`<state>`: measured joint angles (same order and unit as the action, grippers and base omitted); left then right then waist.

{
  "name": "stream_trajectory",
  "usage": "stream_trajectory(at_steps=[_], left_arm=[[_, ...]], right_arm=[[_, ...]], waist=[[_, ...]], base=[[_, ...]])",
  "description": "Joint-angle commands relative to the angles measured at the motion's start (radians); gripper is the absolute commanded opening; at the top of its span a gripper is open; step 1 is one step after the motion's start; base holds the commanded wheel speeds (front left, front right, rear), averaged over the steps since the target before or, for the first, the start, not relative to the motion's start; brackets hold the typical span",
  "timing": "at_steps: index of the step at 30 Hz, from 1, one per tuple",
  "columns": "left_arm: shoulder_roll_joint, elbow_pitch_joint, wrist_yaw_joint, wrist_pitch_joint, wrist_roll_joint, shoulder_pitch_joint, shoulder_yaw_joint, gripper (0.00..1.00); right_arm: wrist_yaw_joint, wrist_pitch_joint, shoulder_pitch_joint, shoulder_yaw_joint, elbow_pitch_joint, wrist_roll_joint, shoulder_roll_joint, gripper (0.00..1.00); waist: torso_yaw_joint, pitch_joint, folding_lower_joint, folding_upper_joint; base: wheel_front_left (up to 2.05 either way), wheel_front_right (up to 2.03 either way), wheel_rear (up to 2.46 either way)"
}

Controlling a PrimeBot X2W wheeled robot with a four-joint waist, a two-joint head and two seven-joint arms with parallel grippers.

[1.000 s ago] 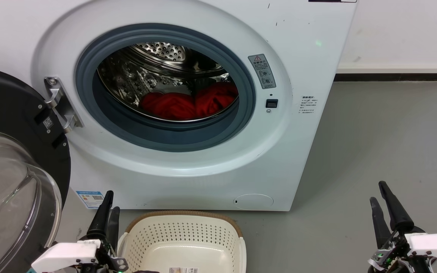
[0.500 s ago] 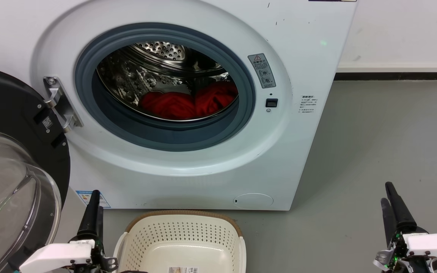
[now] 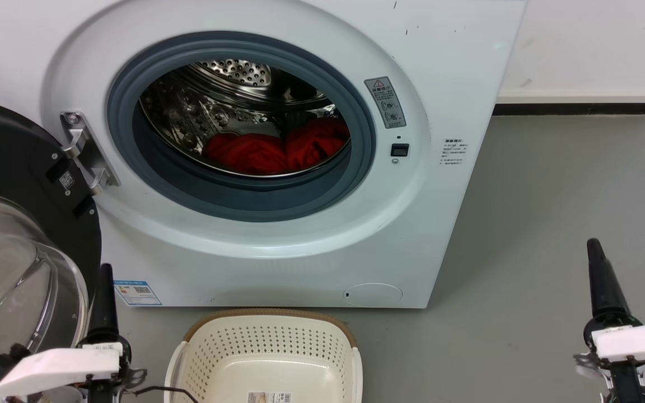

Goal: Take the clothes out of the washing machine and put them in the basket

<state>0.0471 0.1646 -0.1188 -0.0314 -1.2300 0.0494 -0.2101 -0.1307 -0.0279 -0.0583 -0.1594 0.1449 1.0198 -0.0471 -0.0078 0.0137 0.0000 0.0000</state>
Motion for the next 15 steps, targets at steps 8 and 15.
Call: stream_trajectory(at_steps=[8,15], left_arm=[[0.003,-0.134,0.033,-0.032,0.182,0.02,0.013,1.0],[0.003,-0.202,0.041,-0.056,0.307,-0.004,0.064,1.0]], right_arm=[[0.0,-0.035,-0.017,0.032,-0.122,-0.26,-0.005,1.0],[0.0,-0.058,-0.014,0.07,-0.205,-0.44,-0.005,1.0]], waist=[[-0.002,0.006,0.0,0.0],[-0.005,0.01,0.0,0.0]], base=[[0.0,0.0,0.0],[0.0,0.0,0.0]])
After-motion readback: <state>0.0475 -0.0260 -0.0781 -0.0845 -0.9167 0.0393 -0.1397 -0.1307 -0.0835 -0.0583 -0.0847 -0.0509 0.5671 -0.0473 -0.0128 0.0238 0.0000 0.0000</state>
